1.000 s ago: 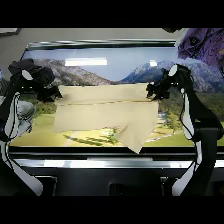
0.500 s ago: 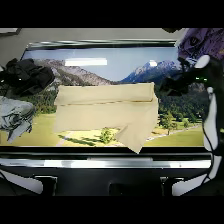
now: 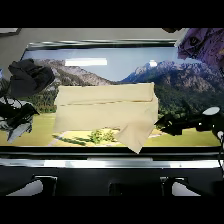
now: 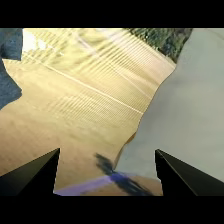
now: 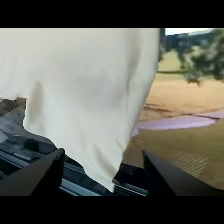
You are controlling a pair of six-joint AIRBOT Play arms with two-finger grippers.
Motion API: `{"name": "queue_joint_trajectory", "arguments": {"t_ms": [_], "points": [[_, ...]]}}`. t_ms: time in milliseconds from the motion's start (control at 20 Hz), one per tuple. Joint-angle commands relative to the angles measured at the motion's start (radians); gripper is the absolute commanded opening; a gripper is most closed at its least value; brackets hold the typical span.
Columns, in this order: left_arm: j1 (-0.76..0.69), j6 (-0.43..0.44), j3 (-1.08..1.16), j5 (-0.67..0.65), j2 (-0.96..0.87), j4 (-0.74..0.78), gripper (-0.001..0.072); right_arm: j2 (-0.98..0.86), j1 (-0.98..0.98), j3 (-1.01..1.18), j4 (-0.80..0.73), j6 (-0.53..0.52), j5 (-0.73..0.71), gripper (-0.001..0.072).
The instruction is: Fold the clothes and pants, and hang the long-sleeved shirts on hangers.
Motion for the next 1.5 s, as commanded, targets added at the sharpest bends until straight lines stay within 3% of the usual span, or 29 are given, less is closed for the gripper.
{"name": "queue_joint_trajectory", "arguments": {"t_ms": [0, 300, 550, 600, 650, 700, 750, 1000, 1450], "points": [[0.003, -0.014, -0.064, 0.042, 0.039, 0.002, 0.0712, 0.03, -0.006, -0.188, 0.119, -0.061, -0.124, 0.0549], [0.003, -0.014, -0.064, 0.05, 0.037, 0.002, 0.0712, 0.029, 0.004, -0.26, 0.191, -0.097, -0.175, 0.0549], [-0.002, -0.014, -0.064, 0.04, 0.035, -0.025, 0.0712, 0.001, 0.235, -0.266, 0.199, -0.072, -0.266, 0.0545], [-0.001, -0.015, -0.064, 0.022, 0.035, -0.032, 0.0712, -0.008, 0.269, -0.266, 0.201, -0.069, -0.269, 0.0471], [0.001, -0.036, -0.064, -0.005, 0.035, -0.034, 0.0712, -0.007, 0.286, -0.266, 0.203, -0.07, -0.276, 0.0343], [0.008, -0.031, -0.07, -0.02, 0.035, -0.042, 0.0712, -0.003, 0.288, -0.265, 0.207, -0.072, -0.277, 0.0126], [0.019, 0.014, -0.084, -0.031, 0.035, -0.073, 0.0713, 0.005, 0.284, -0.265, 0.21, -0.074, -0.281, 0.0028], [0.089, 0.241, -0.276, 0.066, 0.034, -0.356, 0.0713, 0.064, 0.285, -0.265, 0.209, -0.054, -0.256, 0.0028], [0.039, 0.296, -0.384, 0.194, -0.032, -0.453, 0.0712, 0.077, 0.285, -0.265, 0.21, -0.055, -0.24, 0.0029]]}}
